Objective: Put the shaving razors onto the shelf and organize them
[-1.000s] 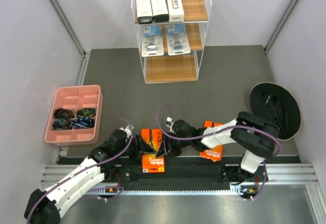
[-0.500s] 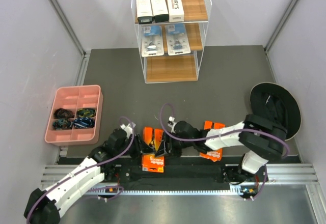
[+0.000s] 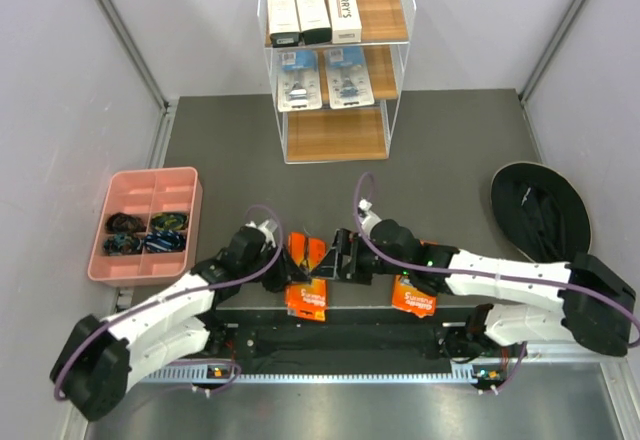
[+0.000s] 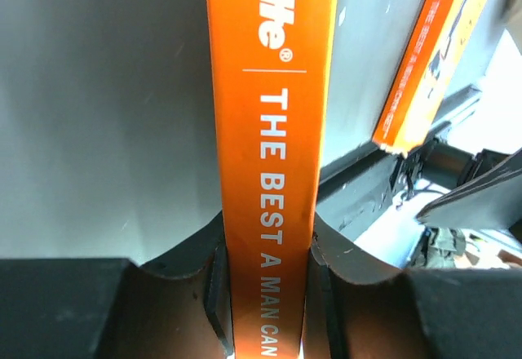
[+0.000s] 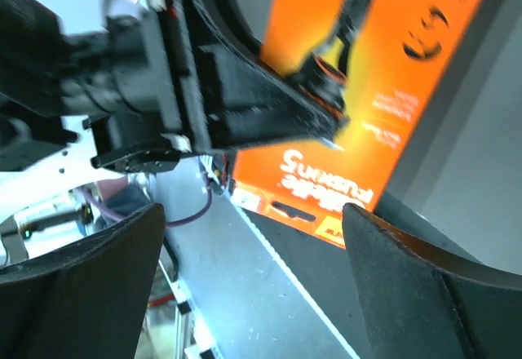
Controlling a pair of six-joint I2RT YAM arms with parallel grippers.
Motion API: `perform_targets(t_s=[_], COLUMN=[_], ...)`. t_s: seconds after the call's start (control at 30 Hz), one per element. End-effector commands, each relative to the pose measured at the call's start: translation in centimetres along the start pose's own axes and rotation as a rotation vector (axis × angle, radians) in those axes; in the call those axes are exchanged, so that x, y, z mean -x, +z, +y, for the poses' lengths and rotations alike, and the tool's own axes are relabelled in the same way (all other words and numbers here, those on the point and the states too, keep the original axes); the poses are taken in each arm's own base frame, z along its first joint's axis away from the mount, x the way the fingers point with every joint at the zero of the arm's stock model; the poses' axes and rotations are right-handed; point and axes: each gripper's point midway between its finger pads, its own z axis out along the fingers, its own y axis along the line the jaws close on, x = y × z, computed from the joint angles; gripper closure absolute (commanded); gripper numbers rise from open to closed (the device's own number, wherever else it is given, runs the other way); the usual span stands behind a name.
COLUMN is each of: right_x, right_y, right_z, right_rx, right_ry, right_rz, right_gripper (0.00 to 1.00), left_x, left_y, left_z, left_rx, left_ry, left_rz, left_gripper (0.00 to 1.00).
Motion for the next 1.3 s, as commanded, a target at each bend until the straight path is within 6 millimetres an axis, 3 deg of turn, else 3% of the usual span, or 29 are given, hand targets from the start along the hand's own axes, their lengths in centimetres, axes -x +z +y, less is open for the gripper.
perform_targets(t_s=[0.0,0.2,0.27,0.3,0.4,0.47,0.5,0.53,0.67,0.8,0.93,1.1,1.27], right_x=[1.1,1.9,1.9,2.4,2.6,2.8,3.3,3.4,4.1,5.0,6.3,6.7,7.3], right_y=[-1.5,-3.5,-4.0,-4.5,-5.3,-5.5,-5.9,-5.9,-6.3,-6.1,-6.1,-4.8,-4.7], right_z=[-2.0,-2.4,-2.7,-2.5,-2.8,-4.4,-3.4,-4.7,-5.7,-5.5,-2.7,-2.2,-1.6], right_rx=[-0.041,-0.022,-0.025,-0.011,0.03,0.043,0.111,0.11,0.136,0.17,0.295,0.311,0.374], right_ry=[0.035,0.052,0.058,0.064,0.103,0.157,0.161,0.179,0.207,0.207,0.185,0.186,0.211], right_rz=[-0.069,-0.114,-0.125,-0.146,-0.179,-0.203,-0.229,-0.247,-0.299,-0.338,-0.368,-0.347,-0.368], right_gripper=[0.11,0.08,0.06,0.06,0.05,0.04,0.05,0.05,0.06,0.1,0.15,0.27,0.39], left_x=[4.7,7.6,8.0,8.8,9.6,9.4,9.5,9.5,9.3,9.2,9.1,9.0,9.0], left_y=[0.8,2.7,3.3,3.2,3.3,3.3,3.3,3.2,2.7,2.2,1.9,1.7,1.4], left_z=[-6.1,-9.9,-10.4,-11.8,-13.4,-14.0,-14.2,-14.6,-15.2,-15.7,-15.9,-16.3,-16.7], left_rx=[-0.082,-0.123,-0.143,-0.201,-0.272,-0.303,-0.315,-0.337,-0.389,-0.429,-0.449,-0.474,-0.507], left_ry=[0.137,0.2,0.199,0.217,0.244,0.254,0.259,0.26,0.255,0.246,0.232,0.23,0.207], left_rz=[-0.074,-0.045,-0.028,-0.04,-0.042,-0.027,-0.032,-0.037,-0.05,-0.064,-0.064,-0.068,-0.068], left_gripper=[0.87,0.86,0.86,0.86,0.86,0.86,0.86,0.86,0.86,0.86,0.86,0.86,0.87])
